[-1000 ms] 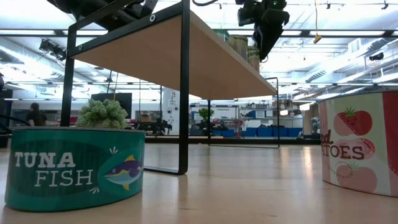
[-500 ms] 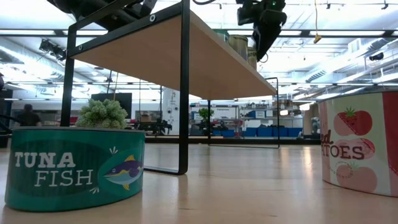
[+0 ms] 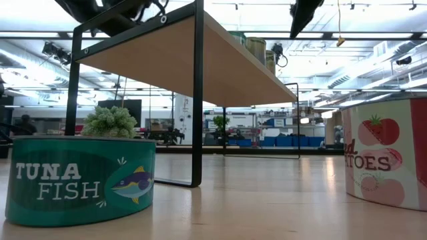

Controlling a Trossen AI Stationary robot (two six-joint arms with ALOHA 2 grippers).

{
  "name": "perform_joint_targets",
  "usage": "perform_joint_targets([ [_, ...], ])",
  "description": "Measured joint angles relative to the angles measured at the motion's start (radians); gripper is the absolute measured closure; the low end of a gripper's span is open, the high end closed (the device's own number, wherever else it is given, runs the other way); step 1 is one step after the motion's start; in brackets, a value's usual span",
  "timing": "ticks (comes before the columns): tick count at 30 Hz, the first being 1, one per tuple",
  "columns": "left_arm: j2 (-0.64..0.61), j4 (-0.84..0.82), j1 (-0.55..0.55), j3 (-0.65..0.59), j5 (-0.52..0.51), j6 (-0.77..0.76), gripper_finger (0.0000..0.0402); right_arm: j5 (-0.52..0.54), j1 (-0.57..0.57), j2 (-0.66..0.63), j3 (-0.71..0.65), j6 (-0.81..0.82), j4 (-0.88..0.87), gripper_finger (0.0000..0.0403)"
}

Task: Pick and place cans onto a shelf
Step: Adjust the cans on the shelf

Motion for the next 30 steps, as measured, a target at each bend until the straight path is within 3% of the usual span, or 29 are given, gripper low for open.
perform_joint_targets([
  [17,0.053,0.118,-0.021,0.001,0.001,-0.002,0.0269,0.072,0.154,-0.055,0.000,0.143,-0.002,0.0140],
  [30,0.053,0.130,-0.064,0.001,-0.010,0.000,0.0269,0.099,0.184,-0.054,0.000,0.172,-0.001,0.0140],
])
